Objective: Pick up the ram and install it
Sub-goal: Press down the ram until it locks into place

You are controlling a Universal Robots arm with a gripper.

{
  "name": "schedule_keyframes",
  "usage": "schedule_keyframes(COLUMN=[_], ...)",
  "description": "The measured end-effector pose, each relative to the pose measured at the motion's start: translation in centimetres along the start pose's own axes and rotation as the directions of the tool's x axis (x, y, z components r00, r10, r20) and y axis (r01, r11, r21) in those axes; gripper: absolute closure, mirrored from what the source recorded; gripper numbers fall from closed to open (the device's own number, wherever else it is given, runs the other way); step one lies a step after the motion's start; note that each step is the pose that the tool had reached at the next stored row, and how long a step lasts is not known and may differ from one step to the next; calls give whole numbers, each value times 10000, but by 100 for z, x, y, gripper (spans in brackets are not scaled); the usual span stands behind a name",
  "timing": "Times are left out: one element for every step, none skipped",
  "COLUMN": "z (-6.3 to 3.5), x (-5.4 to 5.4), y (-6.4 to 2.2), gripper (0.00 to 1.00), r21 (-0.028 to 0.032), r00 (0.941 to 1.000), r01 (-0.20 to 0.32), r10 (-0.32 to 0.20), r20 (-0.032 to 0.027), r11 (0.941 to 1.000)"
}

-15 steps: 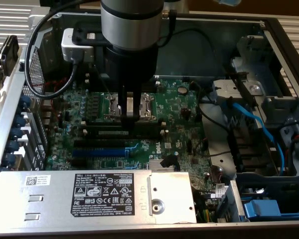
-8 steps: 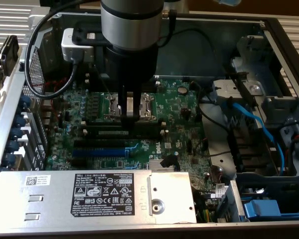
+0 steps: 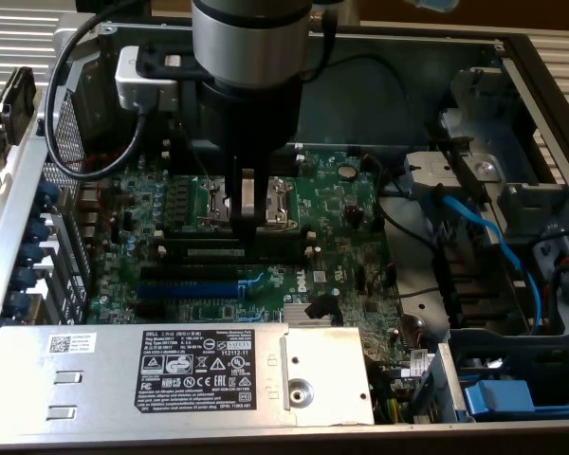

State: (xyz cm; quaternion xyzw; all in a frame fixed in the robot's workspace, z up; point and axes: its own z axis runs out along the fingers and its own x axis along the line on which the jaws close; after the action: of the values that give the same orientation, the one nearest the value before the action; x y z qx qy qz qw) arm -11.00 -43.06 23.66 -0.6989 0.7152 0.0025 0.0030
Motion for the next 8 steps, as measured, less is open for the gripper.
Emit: schedule_keyframes(z=[-20,-39,-57,-76,-90,-102,-109,-114], x=[0,-1,-1,-2,-2,-2,-2,-2], y=[0,0,0,0,0,0,0,0], gripper=[89,89,89,89,89,89,89,89], r21=[0,0,1,0,0,0,0,0], r00=[10000,10000,10000,10000,10000,10000,10000,10000], r01=[0,-1,-1,0,0,-1,-1,-1], r10=[0,1,1,0,0,1,1,1], r20=[-1,0,1,0,0,0,0,0], r11=[10000,10000,10000,10000,10000,10000,10000,10000])
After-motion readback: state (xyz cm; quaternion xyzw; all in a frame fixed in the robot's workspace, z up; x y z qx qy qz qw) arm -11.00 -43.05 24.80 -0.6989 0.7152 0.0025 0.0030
